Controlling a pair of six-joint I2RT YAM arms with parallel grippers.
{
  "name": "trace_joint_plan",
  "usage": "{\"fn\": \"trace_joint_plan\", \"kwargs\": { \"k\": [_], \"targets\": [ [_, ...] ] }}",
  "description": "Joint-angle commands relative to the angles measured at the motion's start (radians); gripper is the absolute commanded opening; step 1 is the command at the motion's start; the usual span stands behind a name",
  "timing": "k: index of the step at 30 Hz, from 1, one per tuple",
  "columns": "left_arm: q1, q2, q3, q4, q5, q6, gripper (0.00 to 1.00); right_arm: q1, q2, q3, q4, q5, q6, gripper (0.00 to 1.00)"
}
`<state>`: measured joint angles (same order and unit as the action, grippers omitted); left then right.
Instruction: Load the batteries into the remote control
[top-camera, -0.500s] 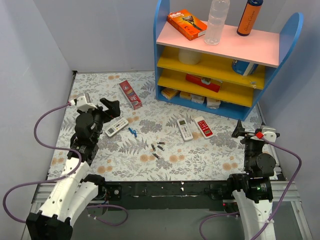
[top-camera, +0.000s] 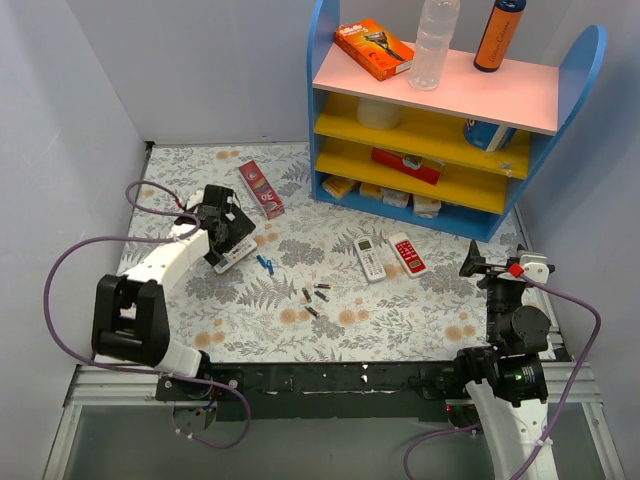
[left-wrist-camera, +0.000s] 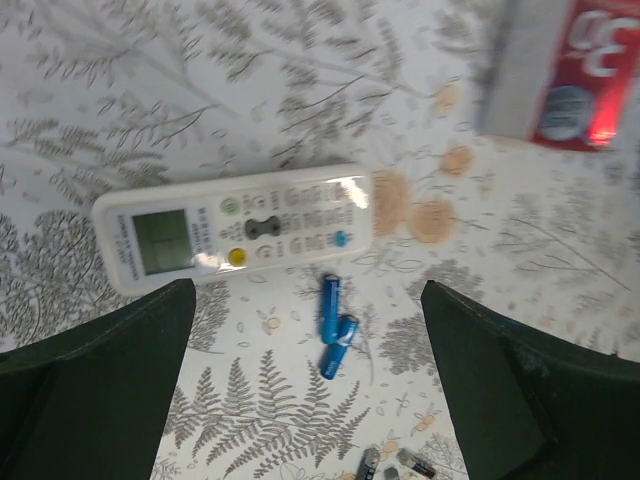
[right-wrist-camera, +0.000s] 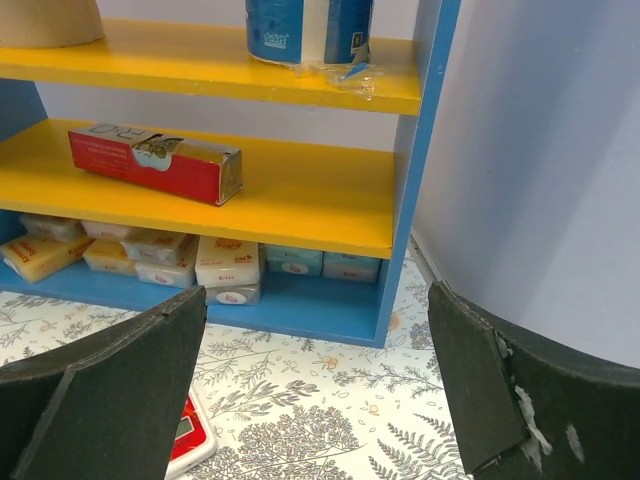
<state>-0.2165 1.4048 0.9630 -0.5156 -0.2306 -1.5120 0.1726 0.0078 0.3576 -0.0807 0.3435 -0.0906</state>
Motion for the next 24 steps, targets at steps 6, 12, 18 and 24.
{"fn": "trace_joint_plan", "kwargs": {
  "k": [6, 12, 18, 24],
  "targets": [
    [0.025, 0.083, 0.051, -0.211, -0.103, -0.129, 0.98, 0.019, -0.206, 0.034, 0.006, 0.026, 0.006, 0.98],
    [0.046, 0.079, 0.048, -0.255, -0.102, -0.174, 0.98, 0.024, -0.207, 0.034, 0.006, 0.035, 0.008, 0.98],
    [0.068, 0.072, -0.02, -0.178, -0.024, -0.293, 0.98, 0.027, -0.207, 0.035, -0.001, 0.038, 0.008, 0.98],
    [0.068, 0.063, -0.046, -0.089, 0.004, -0.367, 0.98, 0.03, -0.207, 0.035, -0.001, 0.041, 0.006, 0.98]
  ]
}}
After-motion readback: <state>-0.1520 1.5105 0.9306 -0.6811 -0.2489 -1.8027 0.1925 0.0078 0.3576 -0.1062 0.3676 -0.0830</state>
